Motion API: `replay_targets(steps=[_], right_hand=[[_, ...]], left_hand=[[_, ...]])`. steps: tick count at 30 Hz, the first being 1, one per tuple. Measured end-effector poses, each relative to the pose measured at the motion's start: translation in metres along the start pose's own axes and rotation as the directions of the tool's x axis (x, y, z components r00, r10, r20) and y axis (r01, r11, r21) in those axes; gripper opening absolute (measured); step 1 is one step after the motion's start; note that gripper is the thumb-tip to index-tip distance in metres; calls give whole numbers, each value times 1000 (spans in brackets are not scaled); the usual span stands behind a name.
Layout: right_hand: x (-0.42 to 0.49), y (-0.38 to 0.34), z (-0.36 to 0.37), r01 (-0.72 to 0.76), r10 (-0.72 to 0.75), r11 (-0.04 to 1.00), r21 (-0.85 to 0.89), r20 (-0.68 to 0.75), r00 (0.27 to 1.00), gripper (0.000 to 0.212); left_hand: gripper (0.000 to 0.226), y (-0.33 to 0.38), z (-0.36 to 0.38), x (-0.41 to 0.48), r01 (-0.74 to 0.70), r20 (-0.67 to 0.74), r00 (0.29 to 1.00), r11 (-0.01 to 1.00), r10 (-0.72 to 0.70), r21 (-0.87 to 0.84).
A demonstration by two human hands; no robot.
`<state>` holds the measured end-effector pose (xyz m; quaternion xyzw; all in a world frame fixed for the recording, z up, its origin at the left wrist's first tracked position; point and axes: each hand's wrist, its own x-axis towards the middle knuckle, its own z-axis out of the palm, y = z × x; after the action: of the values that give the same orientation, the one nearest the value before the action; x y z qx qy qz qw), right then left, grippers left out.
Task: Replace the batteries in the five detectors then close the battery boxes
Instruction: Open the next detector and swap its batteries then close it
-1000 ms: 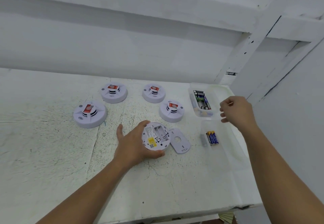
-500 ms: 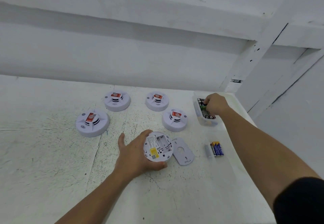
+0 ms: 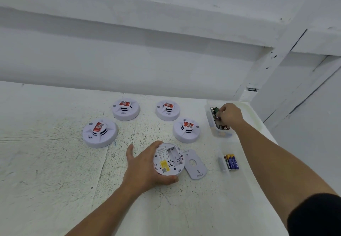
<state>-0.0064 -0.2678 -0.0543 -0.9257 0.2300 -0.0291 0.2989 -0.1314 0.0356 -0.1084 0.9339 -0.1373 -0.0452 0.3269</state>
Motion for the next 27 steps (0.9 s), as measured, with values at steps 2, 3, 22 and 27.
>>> replay_targets(steps=[2,3,22,27], right_hand=[[-3,-3,-9,-98,99,957,274,12,995,22],[-7,-6,-14,-138,131,889,437,46,990,20],[-172,-47,28,-9,-171,743,670,202,964,19],[-193,-32,62,295,-333,881,369,41,942,21]], left_hand=[[109,0,0,0,0,3,1000,1000,0,0],[109,-1,1,0,-2,2,1000,1000,2,0],[111,-6,2,0,-40,-19,999,999,40,-29],[111,-7,4,0,-53,-25,998,998,52,-23]])
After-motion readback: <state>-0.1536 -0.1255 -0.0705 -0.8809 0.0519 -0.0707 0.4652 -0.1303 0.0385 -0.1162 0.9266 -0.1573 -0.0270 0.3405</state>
